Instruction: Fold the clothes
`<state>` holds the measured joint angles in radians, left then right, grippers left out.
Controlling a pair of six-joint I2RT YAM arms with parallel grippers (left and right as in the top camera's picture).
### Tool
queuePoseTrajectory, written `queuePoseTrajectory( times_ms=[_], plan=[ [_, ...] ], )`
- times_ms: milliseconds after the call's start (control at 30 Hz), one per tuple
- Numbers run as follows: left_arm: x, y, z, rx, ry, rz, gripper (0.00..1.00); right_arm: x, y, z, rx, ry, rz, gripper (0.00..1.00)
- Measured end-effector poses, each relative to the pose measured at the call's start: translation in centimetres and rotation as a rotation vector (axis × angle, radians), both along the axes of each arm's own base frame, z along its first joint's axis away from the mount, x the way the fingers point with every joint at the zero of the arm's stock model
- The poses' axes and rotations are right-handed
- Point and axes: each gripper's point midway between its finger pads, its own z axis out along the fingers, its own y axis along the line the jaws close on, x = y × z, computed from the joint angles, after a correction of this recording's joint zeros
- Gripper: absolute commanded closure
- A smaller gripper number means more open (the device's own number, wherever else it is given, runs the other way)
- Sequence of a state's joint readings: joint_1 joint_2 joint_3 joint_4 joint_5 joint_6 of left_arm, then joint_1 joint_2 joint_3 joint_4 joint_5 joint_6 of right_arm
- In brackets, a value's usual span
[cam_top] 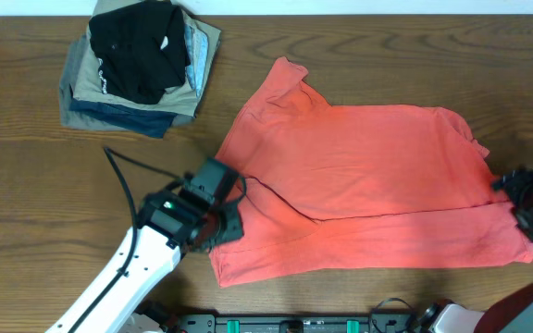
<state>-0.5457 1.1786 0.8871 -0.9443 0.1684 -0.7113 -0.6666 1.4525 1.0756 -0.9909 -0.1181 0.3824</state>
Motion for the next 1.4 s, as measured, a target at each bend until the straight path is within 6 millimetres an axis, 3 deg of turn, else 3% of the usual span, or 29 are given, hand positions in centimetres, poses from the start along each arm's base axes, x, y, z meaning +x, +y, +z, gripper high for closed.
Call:
queuePoseTrajectory(
  times_ms=[100, 200, 333, 467, 600, 700, 933, 1000, 1167, 1400],
  plan=[
    [3.5, -1.5, 3.3, -0.044, -0.133, -0.041, 0.34, 2.5, 0.5, 2.7, 0.012, -0.149, 0.055, 0.01],
    [7.4, -2.4, 6.4, -0.063, -0.245, -0.071, 0.20, 4.5, 1.6, 3.9, 0.043, -0.254, 0.111, 0.01],
    [13.6, -2.2, 9.6, -0.051, -0.350, -0.081, 0.16, 6.1, 4.3, 4.3, 0.083, -0.296, 0.221, 0.01],
    [20.3, -2.4, 10.7, -0.015, -0.401, -0.143, 0.14, 6.9, 6.5, 4.2, 0.075, -0.288, 0.314, 0.01],
    [25.1, -3.7, 8.6, 0.037, -0.385, -0.262, 0.13, 7.3, 8.1, 4.0, 0.050, -0.264, 0.383, 0.01],
    [27.8, -5.1, 5.4, 0.071, -0.372, -0.383, 0.13, 7.5, 8.7, 3.9, 0.037, -0.255, 0.412, 0.01],
    [29.9, -6.7, -4.3, 0.206, -0.297, -0.573, 0.13, 7.5, 9.0, 3.8, 0.022, -0.243, 0.432, 0.01],
    [30.1, -7.1, -6.2, 0.237, -0.287, -0.605, 0.13, 7.4, 9.1, 3.8, 0.024, -0.239, 0.432, 0.01],
    [31.1, -8.1, -7.9, 0.267, -0.326, -0.640, 0.13, 7.2, 9.1, 3.7, 0.024, -0.230, 0.439, 0.01],
    [32.9, -8.5, -7.2, 0.281, -0.405, -0.624, 0.13, 6.7, 9.1, 3.4, 0.018, -0.206, 0.453, 0.01]
  ],
)
